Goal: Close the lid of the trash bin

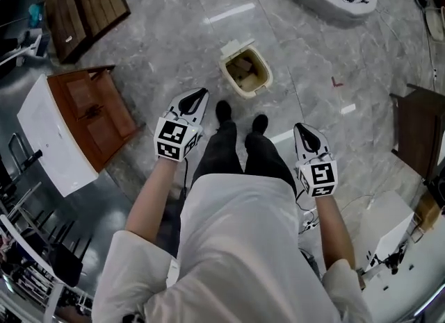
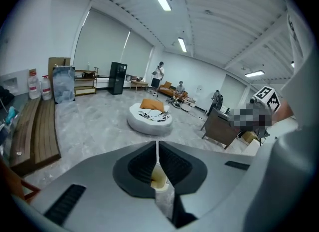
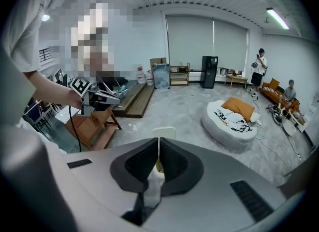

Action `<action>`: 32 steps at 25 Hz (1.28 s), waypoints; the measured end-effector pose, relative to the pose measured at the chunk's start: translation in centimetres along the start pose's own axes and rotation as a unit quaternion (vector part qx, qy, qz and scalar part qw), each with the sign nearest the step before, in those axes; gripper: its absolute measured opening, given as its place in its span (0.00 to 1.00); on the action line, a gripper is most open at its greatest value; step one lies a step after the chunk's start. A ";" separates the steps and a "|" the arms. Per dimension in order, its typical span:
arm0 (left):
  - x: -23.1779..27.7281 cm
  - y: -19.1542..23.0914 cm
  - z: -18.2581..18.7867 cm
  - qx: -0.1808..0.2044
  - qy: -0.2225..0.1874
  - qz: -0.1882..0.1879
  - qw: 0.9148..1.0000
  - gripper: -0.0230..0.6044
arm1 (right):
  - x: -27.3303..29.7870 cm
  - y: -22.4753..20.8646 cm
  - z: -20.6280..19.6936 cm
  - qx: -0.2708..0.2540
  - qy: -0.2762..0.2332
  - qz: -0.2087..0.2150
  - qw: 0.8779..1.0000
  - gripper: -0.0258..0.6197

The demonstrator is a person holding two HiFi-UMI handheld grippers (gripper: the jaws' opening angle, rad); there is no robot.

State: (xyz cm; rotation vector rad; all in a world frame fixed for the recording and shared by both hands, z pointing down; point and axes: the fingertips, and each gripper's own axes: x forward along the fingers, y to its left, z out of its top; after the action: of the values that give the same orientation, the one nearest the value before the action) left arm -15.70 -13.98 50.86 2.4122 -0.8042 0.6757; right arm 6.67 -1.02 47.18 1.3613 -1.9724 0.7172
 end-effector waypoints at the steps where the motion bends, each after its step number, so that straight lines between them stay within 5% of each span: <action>1: 0.7 0.0 0.0 0.003 0.004 -0.005 1.000 0.07 | 0.2 -0.1 -0.2 -0.001 0.002 0.000 1.000 0.09; 14: 11.2 1.1 -3.3 0.026 0.079 -0.027 0.996 0.07 | 3.9 -3.2 -2.4 0.024 0.019 0.019 0.999 0.09; 21: 15.8 2.9 -5.9 0.046 0.132 -0.026 0.990 0.19 | 6.5 -4.4 -4.7 0.037 0.037 0.038 0.998 0.09; 27: 19.6 4.9 -8.5 0.057 0.184 -0.031 0.981 0.38 | 8.4 -5.1 -5.8 0.049 0.044 0.048 0.997 0.09; 32: 21.5 5.9 -10.3 0.062 0.209 -0.025 0.976 0.38 | 9.6 -4.7 -6.5 0.057 0.046 0.061 0.995 0.09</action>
State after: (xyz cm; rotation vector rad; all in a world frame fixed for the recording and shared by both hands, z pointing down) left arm -7.50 -20.55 73.08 2.2674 -0.5367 1.1926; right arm 9.76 -3.51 59.03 1.2583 -1.9796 0.9459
